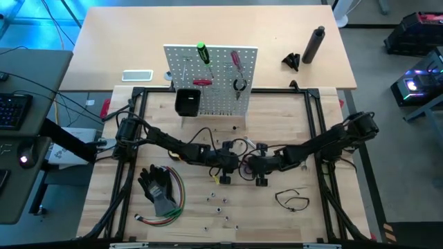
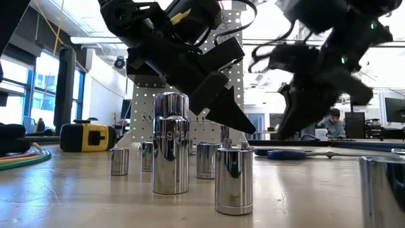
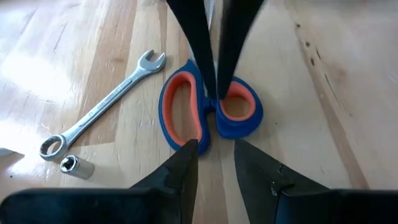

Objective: Hang tools onto peg board
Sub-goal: Hang the blue scissors on the white peg board

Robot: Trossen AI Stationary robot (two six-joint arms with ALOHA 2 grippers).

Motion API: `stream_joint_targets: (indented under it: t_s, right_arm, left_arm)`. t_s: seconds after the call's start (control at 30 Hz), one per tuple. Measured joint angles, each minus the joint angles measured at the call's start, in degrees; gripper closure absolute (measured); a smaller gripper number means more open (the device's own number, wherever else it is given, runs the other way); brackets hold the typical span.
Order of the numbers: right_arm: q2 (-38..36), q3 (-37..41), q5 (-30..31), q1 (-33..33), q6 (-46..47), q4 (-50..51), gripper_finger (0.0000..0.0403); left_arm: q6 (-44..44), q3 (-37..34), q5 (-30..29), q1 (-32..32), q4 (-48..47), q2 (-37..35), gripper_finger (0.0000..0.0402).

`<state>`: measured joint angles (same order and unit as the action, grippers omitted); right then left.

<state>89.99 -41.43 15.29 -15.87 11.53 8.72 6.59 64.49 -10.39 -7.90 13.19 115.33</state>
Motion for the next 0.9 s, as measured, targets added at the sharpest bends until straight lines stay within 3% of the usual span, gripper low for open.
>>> stream_joint_targets:
  t_s: [0.17,0.4,0.5,0.9]
  right_arm:
    - [-1.5,-0.5,-0.7,0.1,-0.7,2.4,0.0369]
    - [0.7,-0.5,-0.7,0.2,-1.0,0.7,0.0276]
    - [2.2,-0.6,0.1,0.5,-1.2,-0.6,0.0256]
    - [7.8,-0.9,0.8,2.3,-1.3,-1.7,0.0285]
  left_arm:
    - [0.0,0.0,-0.1,0.0,0.1,0.0,0.0305]
    - [-0.4,0.0,-0.2,0.0,0.1,0.0,0.0305]
    - [-0.4,0.0,-0.2,-0.2,-0.1,0.0,0.0305]
    - [-0.6,0.0,-0.2,-0.4,0.0,0.0,0.0305]
